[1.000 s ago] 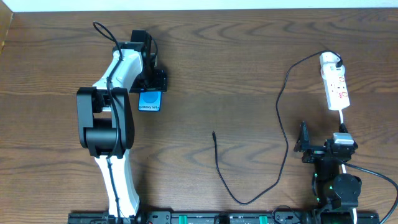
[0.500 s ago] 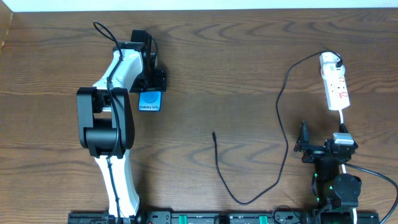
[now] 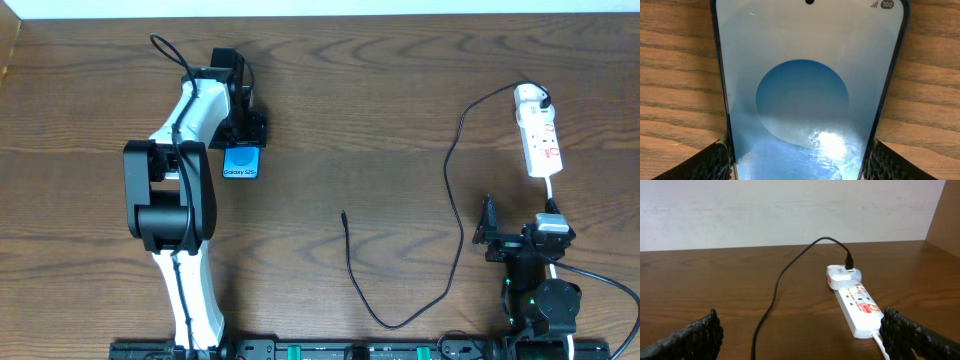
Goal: Plug charger to phone and switch on socket
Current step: 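Close the left gripper on the phone's sides and hold it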
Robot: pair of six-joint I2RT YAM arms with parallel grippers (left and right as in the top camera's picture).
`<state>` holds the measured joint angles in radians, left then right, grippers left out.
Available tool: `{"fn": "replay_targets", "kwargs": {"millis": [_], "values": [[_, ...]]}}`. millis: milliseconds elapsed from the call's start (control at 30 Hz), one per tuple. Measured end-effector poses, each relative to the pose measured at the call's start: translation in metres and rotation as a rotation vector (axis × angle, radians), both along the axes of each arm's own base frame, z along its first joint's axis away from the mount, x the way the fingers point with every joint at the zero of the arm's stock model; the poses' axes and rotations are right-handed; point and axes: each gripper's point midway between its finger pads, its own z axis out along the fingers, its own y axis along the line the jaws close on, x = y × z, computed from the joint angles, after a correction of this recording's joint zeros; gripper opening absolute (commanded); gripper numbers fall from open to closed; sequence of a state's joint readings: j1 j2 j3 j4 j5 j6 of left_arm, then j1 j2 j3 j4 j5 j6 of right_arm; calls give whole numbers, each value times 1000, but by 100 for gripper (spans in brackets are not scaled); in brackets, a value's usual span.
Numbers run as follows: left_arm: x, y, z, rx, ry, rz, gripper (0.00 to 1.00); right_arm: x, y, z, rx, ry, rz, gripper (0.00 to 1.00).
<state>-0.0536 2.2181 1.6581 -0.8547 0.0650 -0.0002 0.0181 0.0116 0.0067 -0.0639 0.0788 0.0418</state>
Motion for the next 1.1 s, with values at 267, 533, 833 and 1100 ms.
{"fn": "replay_targets", "kwargs": {"millis": [267, 533, 833, 1100], "values": [[0, 0, 0, 0, 0, 0, 62, 0, 0, 0, 0, 0, 0, 99], [0, 0, 0, 0, 0, 0, 54, 0, 0, 0, 0, 0, 0, 99], [0, 0, 0, 0, 0, 0, 33, 0, 0, 0, 0, 0, 0, 99], [0, 0, 0, 0, 0, 0, 7, 0, 0, 0, 0, 0, 0, 99]]}}
